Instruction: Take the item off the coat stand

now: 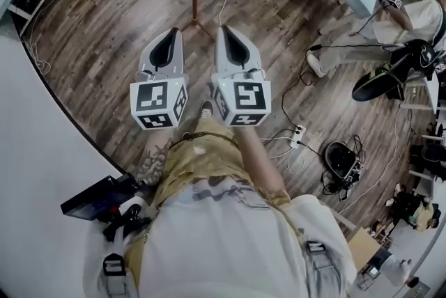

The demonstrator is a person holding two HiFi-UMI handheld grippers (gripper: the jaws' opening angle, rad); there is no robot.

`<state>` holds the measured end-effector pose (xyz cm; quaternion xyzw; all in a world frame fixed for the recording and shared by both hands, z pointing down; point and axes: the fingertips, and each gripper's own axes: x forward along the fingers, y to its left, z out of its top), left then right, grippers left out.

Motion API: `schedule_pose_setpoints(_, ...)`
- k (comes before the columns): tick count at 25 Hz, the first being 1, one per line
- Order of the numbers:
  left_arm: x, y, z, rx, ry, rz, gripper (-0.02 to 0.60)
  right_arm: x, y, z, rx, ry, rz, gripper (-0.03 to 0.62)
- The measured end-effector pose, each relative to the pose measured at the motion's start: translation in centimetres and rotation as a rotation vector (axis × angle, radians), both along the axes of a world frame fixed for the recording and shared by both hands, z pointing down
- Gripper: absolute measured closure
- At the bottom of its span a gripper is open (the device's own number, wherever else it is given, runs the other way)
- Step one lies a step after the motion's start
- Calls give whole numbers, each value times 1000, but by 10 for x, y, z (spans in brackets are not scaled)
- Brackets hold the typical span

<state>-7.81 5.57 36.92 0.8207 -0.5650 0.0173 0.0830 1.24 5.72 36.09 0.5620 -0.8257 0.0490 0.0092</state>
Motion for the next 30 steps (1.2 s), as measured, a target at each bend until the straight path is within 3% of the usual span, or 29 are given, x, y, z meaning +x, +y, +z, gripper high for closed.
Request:
schedule_pose_setpoints(6,35,-52,1,-15,-26,-5,581,12,-56,2,-6,5,-83,594)
schedule_pose_setpoints(17,42,-101,20,-63,-43,-28,581,9,-101,33,-82,7,-146,594)
schedule_pose_setpoints(30,36,-191,10,-41,0,49,581,3,-180,33,-83,68,-74,594)
